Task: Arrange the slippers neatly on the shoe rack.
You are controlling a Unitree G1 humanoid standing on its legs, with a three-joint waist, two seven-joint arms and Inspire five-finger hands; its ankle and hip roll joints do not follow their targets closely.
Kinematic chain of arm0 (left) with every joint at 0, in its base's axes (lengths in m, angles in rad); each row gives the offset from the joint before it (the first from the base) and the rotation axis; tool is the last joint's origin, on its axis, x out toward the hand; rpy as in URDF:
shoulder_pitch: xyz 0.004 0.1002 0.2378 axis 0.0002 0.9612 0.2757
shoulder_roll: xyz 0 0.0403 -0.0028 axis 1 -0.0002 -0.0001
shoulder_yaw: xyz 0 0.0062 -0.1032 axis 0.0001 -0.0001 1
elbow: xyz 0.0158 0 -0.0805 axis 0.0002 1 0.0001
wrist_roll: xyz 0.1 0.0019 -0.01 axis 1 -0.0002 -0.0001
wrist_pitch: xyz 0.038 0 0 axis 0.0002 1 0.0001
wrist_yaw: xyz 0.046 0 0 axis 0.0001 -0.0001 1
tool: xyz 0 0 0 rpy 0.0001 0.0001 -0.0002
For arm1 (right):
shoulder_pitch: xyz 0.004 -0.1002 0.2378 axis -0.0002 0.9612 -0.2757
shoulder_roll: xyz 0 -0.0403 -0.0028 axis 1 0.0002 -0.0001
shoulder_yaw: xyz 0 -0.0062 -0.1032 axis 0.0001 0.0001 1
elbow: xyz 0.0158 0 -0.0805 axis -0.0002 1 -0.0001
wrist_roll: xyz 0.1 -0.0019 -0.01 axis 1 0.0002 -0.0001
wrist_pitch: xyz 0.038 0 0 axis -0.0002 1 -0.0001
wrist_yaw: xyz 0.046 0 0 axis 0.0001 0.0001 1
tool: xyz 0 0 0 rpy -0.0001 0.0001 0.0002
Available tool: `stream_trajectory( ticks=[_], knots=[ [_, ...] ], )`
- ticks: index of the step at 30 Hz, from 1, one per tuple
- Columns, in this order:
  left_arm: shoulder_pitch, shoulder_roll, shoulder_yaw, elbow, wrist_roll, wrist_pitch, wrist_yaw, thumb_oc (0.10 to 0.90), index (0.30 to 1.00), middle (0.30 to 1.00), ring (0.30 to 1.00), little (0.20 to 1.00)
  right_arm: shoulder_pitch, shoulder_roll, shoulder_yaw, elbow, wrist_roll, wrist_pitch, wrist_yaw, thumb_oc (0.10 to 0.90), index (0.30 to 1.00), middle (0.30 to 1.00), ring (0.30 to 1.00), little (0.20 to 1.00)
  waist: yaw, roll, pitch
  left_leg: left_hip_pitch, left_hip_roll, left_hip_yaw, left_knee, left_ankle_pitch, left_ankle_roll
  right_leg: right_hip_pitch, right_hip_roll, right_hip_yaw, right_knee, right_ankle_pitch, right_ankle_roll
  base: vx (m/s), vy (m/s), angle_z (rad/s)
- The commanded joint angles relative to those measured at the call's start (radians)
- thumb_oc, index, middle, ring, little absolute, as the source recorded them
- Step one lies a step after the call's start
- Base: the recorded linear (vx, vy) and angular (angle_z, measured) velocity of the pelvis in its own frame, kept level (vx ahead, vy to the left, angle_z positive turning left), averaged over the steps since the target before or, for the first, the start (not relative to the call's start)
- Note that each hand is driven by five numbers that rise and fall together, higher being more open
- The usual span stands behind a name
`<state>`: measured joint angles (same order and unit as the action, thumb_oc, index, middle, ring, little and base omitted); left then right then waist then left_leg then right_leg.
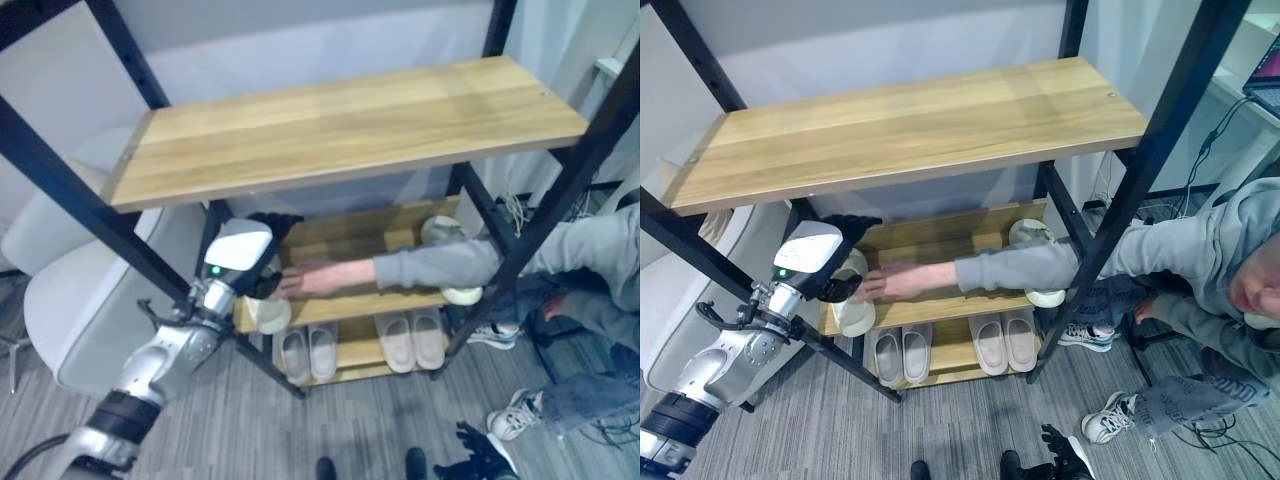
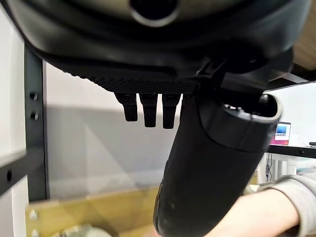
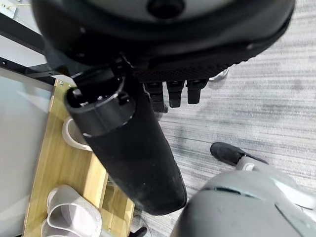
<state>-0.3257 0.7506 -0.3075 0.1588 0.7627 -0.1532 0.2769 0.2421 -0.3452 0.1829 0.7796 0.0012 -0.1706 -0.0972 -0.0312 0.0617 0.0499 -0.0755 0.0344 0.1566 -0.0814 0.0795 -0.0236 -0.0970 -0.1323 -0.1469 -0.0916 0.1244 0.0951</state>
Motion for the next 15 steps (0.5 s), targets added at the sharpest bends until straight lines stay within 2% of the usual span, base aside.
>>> stream_trajectory(
  ticks=[1, 5, 10, 15],
  knots=[
    [-0.259, 0.049, 0.018, 0.069, 0.061, 0.035, 0.109, 0.800, 0.900, 0.900, 0.900, 0.900, -0.030, -0.052, 0.006, -0.100, -0.010, -0.074, -0.030, 0.800, 0.900, 0.900, 0.900, 0.900, -0.011, -0.009, -0.019, -0.009, -0.002, -0.031, -0.006, -0.068, -0.045, 0.030, -0.004, -0.012, 0.004, -0.088, 0.067, 0.00, 0.000, 0.00],
    [-0.327, 0.050, -0.032, 0.162, 0.094, 0.083, 0.122, 0.800, 0.900, 0.900, 0.900, 0.900, -0.026, -0.061, 0.010, -0.128, -0.012, -0.080, -0.035, 0.800, 0.900, 0.900, 0.900, 0.900, -0.016, -0.017, -0.019, -0.024, 0.000, -0.027, -0.006, -0.067, -0.045, 0.012, -0.003, -0.006, 0.004, -0.083, 0.070, -0.01, 0.009, -0.05],
    [-0.335, 0.065, -0.044, 0.261, 0.147, 0.143, 0.132, 0.800, 0.900, 0.900, 0.900, 0.900, -0.020, -0.058, 0.008, -0.149, -0.008, -0.083, -0.040, 0.800, 0.900, 0.900, 0.900, 0.900, -0.019, -0.027, -0.019, -0.032, 0.001, -0.021, -0.006, -0.070, -0.043, 0.001, 0.001, 0.004, 0.004, -0.082, 0.071, -0.01, 0.007, -0.07],
    [-0.362, 0.070, -0.066, 0.342, 0.159, 0.177, 0.126, 0.800, 0.900, 0.900, 0.900, 0.900, -0.021, -0.063, 0.009, -0.164, -0.005, -0.085, -0.043, 0.800, 0.900, 0.900, 0.900, 0.900, -0.024, -0.030, -0.015, -0.040, 0.003, -0.017, -0.006, -0.071, -0.041, -0.011, 0.002, 0.009, 0.004, -0.079, 0.072, -0.02, 0.005, -0.10]
  ],
)
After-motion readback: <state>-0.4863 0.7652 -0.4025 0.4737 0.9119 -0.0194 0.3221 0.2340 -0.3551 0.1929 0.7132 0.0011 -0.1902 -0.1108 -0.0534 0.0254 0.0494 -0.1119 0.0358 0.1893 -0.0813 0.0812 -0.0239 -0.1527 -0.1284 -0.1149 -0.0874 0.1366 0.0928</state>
